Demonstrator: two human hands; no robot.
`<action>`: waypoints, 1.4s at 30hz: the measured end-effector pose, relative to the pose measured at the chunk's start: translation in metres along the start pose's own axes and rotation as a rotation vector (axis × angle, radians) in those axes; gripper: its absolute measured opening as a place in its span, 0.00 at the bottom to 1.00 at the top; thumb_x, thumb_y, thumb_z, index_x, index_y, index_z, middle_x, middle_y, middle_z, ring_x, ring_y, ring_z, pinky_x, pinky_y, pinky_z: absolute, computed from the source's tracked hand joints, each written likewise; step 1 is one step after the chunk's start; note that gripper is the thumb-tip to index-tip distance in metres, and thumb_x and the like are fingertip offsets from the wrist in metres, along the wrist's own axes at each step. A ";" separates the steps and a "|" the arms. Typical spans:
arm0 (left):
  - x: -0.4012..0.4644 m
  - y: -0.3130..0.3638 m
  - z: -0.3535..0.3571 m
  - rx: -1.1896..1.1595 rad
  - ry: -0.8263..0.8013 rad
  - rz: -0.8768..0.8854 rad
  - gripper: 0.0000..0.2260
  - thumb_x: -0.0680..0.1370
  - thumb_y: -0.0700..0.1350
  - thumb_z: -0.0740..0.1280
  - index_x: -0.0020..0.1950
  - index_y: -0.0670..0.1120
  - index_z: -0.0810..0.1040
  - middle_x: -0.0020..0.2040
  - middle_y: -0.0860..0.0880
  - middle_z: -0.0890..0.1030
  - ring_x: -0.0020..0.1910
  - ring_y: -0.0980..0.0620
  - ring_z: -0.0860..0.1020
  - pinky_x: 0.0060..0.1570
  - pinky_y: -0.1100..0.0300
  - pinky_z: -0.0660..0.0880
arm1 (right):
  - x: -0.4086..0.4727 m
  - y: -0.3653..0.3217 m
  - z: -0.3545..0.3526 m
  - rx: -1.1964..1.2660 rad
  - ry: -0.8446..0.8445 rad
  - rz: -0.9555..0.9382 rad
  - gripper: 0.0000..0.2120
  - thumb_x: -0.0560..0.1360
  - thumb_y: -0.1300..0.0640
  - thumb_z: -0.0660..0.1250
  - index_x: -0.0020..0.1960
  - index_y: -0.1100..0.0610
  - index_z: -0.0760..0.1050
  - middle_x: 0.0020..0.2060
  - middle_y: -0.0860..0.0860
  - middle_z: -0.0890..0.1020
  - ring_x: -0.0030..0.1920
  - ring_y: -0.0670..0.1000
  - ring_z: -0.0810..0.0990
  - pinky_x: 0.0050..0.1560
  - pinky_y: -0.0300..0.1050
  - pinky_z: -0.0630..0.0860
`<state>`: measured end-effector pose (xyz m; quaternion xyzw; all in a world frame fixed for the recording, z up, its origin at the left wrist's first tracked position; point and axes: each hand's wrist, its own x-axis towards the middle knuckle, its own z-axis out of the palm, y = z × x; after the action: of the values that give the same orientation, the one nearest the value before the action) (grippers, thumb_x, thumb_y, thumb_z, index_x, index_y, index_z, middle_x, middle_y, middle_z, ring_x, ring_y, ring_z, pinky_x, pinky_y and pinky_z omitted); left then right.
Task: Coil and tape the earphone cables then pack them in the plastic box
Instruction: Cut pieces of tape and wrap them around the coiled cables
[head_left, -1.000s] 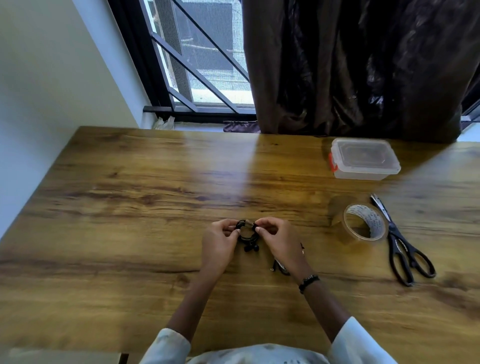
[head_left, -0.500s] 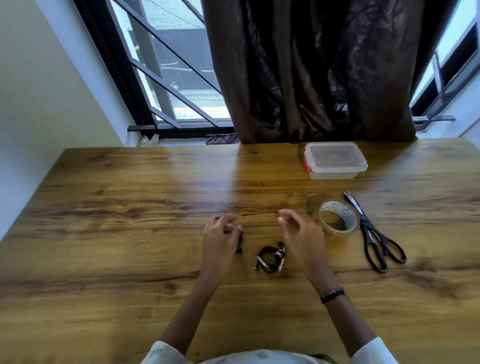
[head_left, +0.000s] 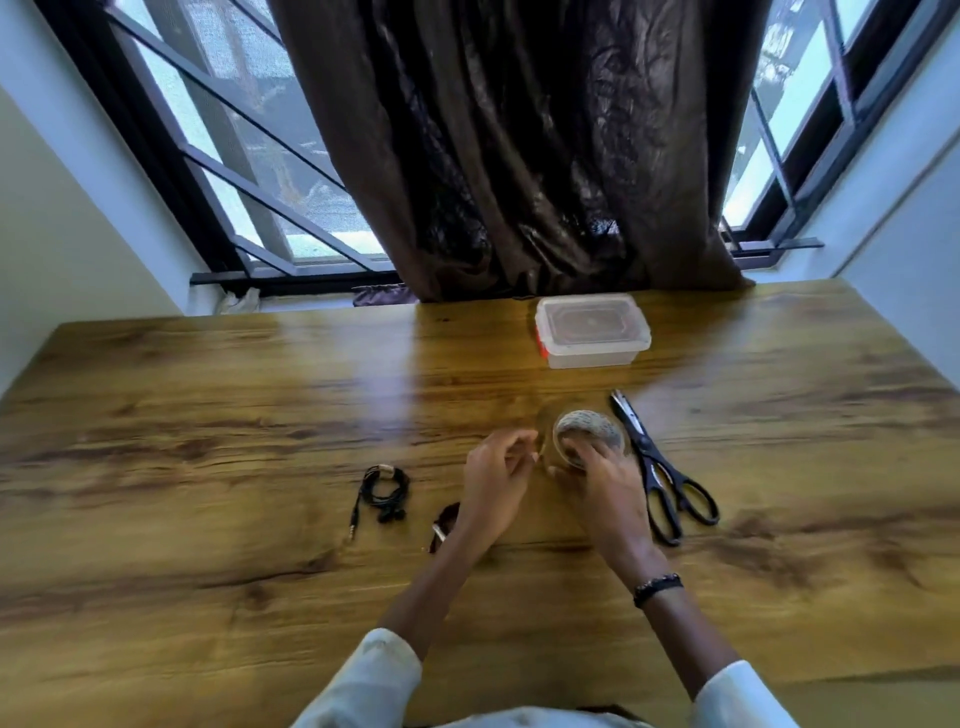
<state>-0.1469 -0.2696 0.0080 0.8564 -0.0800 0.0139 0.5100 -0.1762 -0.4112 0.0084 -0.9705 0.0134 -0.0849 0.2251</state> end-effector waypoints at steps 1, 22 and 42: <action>0.001 -0.001 0.004 -0.002 -0.002 -0.008 0.12 0.77 0.36 0.68 0.60 0.41 0.79 0.56 0.46 0.82 0.53 0.54 0.80 0.53 0.67 0.76 | 0.001 0.002 0.000 -0.024 0.000 -0.032 0.15 0.74 0.54 0.71 0.59 0.58 0.78 0.54 0.55 0.83 0.56 0.57 0.80 0.59 0.54 0.73; 0.003 0.030 -0.003 0.180 -0.001 0.176 0.13 0.77 0.50 0.68 0.60 0.49 0.80 0.57 0.53 0.81 0.56 0.58 0.77 0.57 0.53 0.75 | -0.016 0.020 -0.019 1.079 -0.168 0.119 0.06 0.78 0.56 0.66 0.51 0.54 0.82 0.42 0.51 0.85 0.43 0.49 0.83 0.42 0.42 0.78; 0.016 0.041 0.009 0.590 0.051 0.423 0.04 0.78 0.44 0.68 0.47 0.46 0.81 0.43 0.51 0.83 0.39 0.54 0.80 0.34 0.63 0.74 | -0.024 0.027 -0.012 1.126 -0.138 0.174 0.06 0.78 0.56 0.66 0.51 0.54 0.81 0.45 0.55 0.85 0.48 0.56 0.83 0.48 0.57 0.79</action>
<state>-0.1381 -0.2984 0.0414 0.9305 -0.2353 0.1629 0.2286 -0.2019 -0.4385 0.0031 -0.6996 0.0313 0.0035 0.7138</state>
